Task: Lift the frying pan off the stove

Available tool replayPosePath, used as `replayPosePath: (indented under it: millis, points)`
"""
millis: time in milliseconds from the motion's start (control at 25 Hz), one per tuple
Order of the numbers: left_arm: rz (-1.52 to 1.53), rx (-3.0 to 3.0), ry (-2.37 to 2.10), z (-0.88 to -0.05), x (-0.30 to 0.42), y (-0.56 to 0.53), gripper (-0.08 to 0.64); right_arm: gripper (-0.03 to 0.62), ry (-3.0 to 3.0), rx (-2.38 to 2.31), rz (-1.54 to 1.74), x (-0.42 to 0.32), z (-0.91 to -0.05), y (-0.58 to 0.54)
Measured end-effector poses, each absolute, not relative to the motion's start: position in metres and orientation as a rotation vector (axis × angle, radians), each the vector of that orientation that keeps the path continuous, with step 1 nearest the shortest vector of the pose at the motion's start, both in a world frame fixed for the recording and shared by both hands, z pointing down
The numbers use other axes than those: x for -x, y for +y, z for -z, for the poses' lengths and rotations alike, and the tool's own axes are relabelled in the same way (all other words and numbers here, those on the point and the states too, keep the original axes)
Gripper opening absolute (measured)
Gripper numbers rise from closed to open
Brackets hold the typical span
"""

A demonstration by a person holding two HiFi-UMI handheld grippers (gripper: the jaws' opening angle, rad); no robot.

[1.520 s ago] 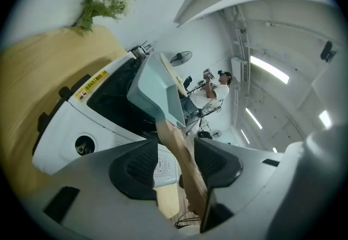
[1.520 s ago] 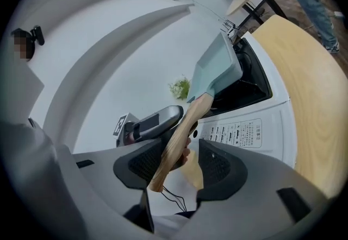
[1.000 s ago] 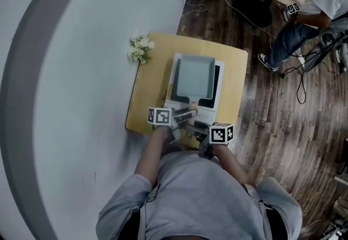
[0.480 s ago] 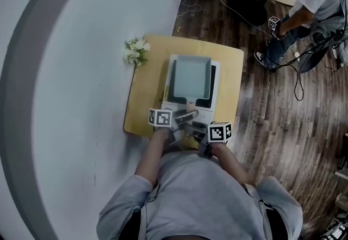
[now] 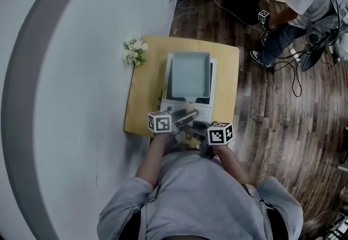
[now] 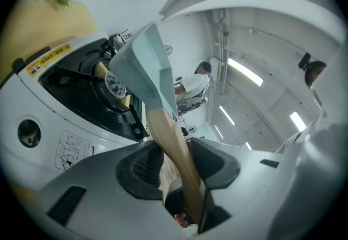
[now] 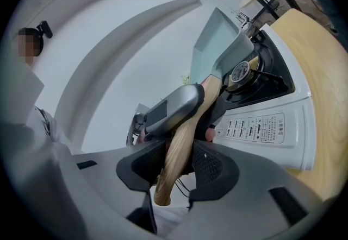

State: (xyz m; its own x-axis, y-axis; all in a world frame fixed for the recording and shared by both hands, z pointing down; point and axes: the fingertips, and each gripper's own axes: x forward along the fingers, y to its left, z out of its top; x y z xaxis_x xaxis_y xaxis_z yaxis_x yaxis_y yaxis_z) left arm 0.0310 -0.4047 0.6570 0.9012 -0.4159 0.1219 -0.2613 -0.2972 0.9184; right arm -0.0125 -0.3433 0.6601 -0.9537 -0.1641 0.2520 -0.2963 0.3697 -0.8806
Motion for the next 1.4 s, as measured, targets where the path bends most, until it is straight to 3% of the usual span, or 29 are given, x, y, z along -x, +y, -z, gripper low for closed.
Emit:
replayPosePath:
  millis: [1400]
  points:
    - [0.19, -2.116, -0.397, -0.584, 0.016, -0.179, 0.152, 0.14, -2.682, -0.558, -1.369, 0.065, -0.604, -0.123]
